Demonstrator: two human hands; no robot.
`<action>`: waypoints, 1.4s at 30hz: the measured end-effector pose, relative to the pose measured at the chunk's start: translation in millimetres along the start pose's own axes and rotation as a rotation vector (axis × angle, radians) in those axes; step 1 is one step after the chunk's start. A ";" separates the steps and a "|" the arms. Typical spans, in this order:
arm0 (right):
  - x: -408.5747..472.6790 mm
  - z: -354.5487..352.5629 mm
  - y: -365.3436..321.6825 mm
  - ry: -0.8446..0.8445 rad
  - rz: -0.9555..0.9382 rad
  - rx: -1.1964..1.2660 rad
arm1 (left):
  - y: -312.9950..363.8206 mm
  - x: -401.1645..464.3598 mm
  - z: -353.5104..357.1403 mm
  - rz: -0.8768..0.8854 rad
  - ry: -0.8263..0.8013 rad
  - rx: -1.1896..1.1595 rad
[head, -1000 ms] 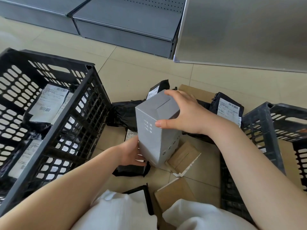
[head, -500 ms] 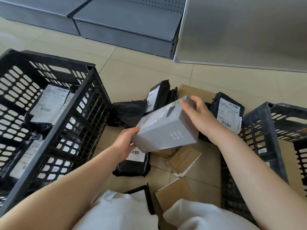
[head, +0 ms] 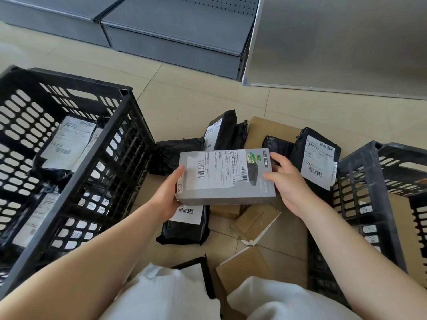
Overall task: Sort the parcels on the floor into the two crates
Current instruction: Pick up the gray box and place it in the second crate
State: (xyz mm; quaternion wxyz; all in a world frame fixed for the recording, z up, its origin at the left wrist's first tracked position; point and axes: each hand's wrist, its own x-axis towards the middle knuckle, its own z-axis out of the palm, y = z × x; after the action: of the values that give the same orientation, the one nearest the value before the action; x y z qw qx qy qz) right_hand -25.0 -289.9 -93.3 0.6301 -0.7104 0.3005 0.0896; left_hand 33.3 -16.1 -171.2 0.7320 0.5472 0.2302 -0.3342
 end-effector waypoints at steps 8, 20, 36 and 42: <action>3.9 -3.0 6.0 -0.001 0.012 0.049 | -5.7 -0.6 -12.1 -0.031 -0.014 0.070; -21.7 -18.8 10.5 -0.106 0.195 0.453 | 23.9 -18.2 14.0 0.019 -0.140 0.175; -81.6 -105.3 -28.8 0.145 -0.070 0.627 | 72.8 -53.0 110.9 0.096 -0.423 0.297; -117.4 -187.3 -27.1 0.256 -0.159 0.602 | 79.3 -55.1 163.7 0.066 -0.469 0.406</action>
State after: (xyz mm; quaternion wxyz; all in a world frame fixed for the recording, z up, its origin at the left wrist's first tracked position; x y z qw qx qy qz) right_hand -151.8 -430.1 24.4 0.7739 -0.5191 0.3336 -0.1425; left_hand 50.5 -145.2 -32.8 0.6514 0.5974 -0.0341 -0.4664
